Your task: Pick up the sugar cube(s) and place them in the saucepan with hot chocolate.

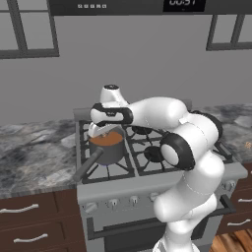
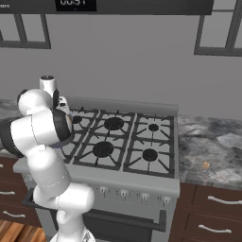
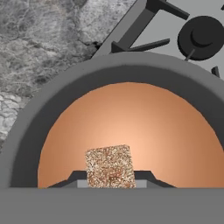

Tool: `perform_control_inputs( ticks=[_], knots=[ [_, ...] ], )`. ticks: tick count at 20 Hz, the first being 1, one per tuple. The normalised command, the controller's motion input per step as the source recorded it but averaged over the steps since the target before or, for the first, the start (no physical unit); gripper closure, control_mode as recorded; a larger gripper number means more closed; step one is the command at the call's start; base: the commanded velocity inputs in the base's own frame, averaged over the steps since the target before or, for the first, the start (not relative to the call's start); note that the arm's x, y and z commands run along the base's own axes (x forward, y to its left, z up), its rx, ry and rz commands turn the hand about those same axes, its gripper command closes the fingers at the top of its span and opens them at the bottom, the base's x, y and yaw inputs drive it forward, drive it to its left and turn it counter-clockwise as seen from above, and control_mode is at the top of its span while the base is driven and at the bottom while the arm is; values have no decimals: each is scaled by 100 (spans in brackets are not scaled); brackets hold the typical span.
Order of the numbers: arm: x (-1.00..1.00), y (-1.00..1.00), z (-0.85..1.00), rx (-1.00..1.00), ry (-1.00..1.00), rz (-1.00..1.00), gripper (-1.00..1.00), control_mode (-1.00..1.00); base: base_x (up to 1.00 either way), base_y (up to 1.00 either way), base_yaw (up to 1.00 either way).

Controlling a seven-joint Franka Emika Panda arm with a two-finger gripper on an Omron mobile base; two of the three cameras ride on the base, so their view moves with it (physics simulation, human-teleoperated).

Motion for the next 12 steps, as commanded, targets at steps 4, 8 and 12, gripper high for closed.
perform_control_inputs(
  ticks=[4,8,12],
  knots=[
    [15,0,-10,0,0,0,100,-100,0,0,0],
    [0,0,0,0,0,0,100,-100,0,0,0],
    [0,0,0,0,0,0,-100,-100,0,0,0]
  ],
)
